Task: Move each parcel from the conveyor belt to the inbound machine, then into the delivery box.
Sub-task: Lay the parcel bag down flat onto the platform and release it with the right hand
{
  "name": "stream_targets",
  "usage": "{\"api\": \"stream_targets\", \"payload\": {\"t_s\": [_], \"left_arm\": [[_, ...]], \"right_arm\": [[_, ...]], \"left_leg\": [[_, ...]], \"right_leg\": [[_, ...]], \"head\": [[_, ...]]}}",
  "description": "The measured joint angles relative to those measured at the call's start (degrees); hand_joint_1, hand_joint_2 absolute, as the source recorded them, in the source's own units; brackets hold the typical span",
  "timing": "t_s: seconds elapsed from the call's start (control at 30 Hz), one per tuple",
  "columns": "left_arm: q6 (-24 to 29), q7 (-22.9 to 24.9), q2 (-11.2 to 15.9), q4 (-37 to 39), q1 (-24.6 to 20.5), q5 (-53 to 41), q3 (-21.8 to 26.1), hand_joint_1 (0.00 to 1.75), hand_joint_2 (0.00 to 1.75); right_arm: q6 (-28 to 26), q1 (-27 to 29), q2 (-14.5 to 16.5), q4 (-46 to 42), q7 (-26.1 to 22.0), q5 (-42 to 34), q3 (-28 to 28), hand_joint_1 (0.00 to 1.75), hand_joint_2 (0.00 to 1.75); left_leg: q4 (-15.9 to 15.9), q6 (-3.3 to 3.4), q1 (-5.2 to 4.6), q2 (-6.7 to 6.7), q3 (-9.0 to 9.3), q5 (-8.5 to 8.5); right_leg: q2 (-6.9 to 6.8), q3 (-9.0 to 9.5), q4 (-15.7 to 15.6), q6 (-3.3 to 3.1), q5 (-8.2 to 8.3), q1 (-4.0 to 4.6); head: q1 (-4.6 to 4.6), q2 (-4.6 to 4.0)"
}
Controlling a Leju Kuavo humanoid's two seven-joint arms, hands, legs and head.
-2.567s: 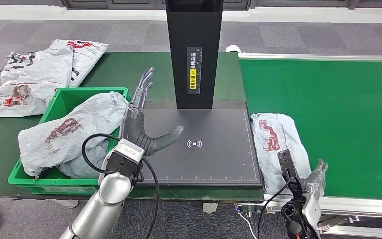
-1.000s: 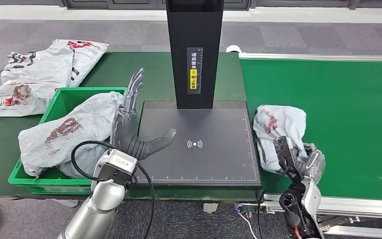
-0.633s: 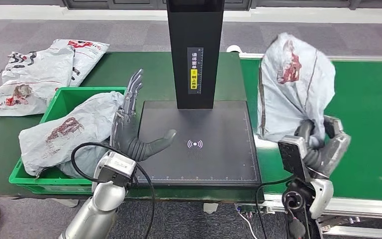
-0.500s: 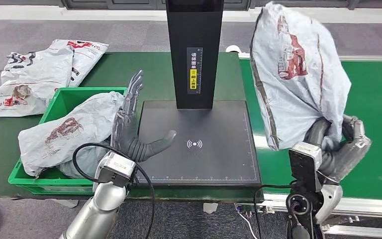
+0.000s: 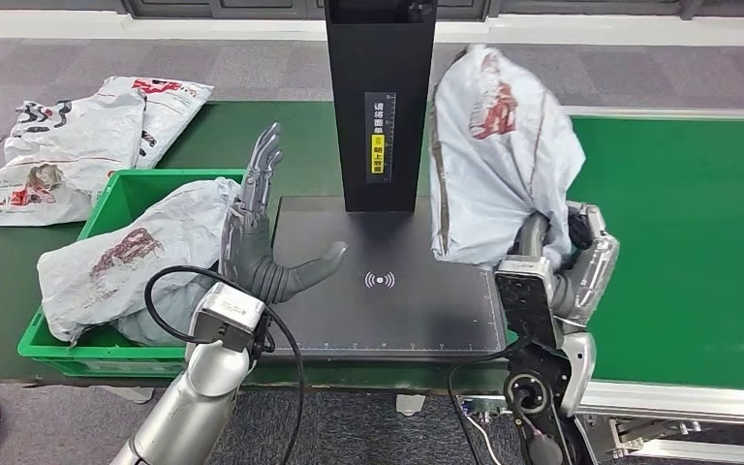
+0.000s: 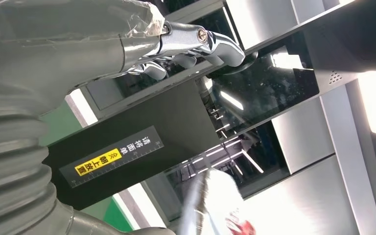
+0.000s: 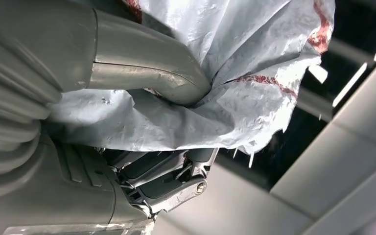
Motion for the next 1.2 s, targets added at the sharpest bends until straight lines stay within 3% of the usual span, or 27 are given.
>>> {"api": "stream_targets", "payload": {"t_s": [0.17,0.43,0.83,0.87,0.97,1.0,1.2], "left_arm": [[0.2,-0.2,0.0,0.3,-0.1,0.2,0.0,0.00,1.75],[1.8,-0.4,0.1,0.7,-1.2,1.0,0.0,0.00,1.75],[2.0,0.1,0.3,0.8,-1.8,1.0,0.0,0.00,1.75],[2.0,0.3,0.3,0.9,-2.1,1.1,0.0,0.00,1.75],[2.0,0.6,0.4,1.2,-2.7,1.3,-0.1,0.00,1.75],[2.0,0.6,0.5,1.3,-2.9,1.4,-0.2,0.00,1.75],[2.0,0.8,0.6,1.6,-3.2,1.5,-0.4,0.00,1.75]], "right_arm": [[1.6,-0.6,-1.3,2.0,1.4,-0.5,2.9,1.75,1.75],[13.9,-3.6,-2.5,10.7,8.3,-1.7,10.0,1.75,1.75],[18.0,-5.2,-2.9,17.4,9.8,-2.9,13.9,1.75,1.75],[19.3,-5.4,-2.9,18.6,10.3,-3.4,14.7,1.62,1.75],[21.8,-5.9,-2.9,21.1,11.1,-4.5,16.5,0.32,1.75],[22.3,-6.0,-2.9,21.7,11.4,-4.8,16.9,0.01,1.75],[23.8,-7.0,-2.9,24.5,10.1,-7.7,18.9,0.00,1.75]], "left_leg": [[0.0,0.00,0.00,0.01,-0.03,-0.02],[0.0,-0.02,0.00,0.02,-0.02,0.02],[0.0,-0.03,0.00,0.01,-0.04,0.03],[0.0,-0.03,0.00,0.01,-0.04,0.02],[0.0,-0.03,0.00,0.01,-0.04,0.02],[0.0,-0.03,0.00,0.01,-0.04,0.02],[0.0,-0.03,0.00,0.02,-0.04,0.02]], "right_leg": [[0.02,-0.01,0.0,0.00,-0.01,0.01],[0.02,-0.02,0.0,-0.01,0.00,0.02],[0.01,-0.02,0.0,-0.01,0.00,0.03],[0.02,-0.02,0.0,-0.01,0.00,0.03],[0.01,-0.02,0.0,-0.01,0.00,0.03],[0.01,-0.02,0.0,-0.01,0.00,0.03],[0.02,-0.02,0.0,-0.01,0.00,0.03]], "head": [[0.01,0.01],[-0.01,0.01],[0.00,0.01],[0.00,0.00],[-0.01,0.00],[-0.01,0.00],[-0.01,0.01]]}}
